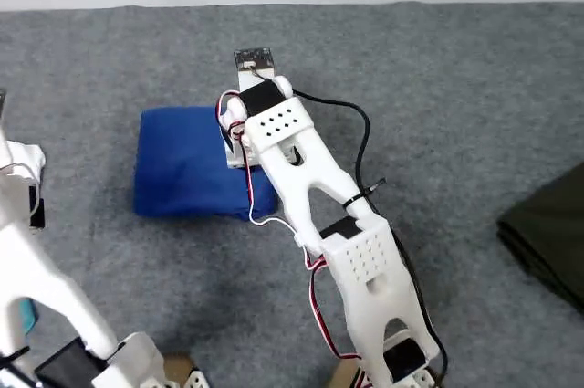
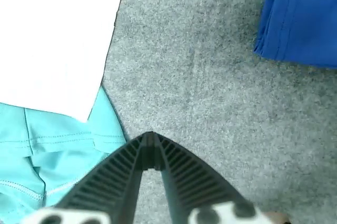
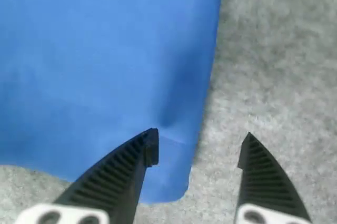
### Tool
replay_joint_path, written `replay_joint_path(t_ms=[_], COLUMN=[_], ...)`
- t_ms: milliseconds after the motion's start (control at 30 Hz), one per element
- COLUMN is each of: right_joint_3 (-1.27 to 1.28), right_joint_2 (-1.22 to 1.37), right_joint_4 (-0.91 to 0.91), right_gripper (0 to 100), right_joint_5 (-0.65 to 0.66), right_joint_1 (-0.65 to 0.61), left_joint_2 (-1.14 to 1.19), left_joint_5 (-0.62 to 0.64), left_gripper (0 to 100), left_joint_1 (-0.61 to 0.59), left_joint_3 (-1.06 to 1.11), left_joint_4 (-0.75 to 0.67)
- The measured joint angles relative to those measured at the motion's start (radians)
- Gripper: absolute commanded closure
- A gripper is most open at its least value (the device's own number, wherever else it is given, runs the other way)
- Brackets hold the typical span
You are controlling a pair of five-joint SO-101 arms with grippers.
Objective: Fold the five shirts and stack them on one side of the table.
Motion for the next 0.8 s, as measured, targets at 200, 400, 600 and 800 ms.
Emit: replay_joint_path(t_ms=[200,400,600,800], right_joint_3=[-0.035,-0.038,-0.040,-0.041], right_joint_2=[0.075,0.137,0.173,0.178], right_joint_4=[0.000,-0.005,-0.008,-0.008], right_gripper=[73.4,73.5,73.6,92.0], right_joint_5=[-0.028,-0.063,-0.064,-0.064], right_joint_1=[0.000,-0.040,-0.100,-0.101], left_joint_2=[-0.026,-0.029,-0.029,-0.029], left_joint_5=[-0.005,-0.008,-0.008,-0.009], left_gripper=[100,100,100,100], left_joint_1=[0.000,0.000,0.000,0.000], left_joint_3=[0.000,0.002,0.002,0.002], left_joint_4=[0.003,0.003,0.003,0.003])
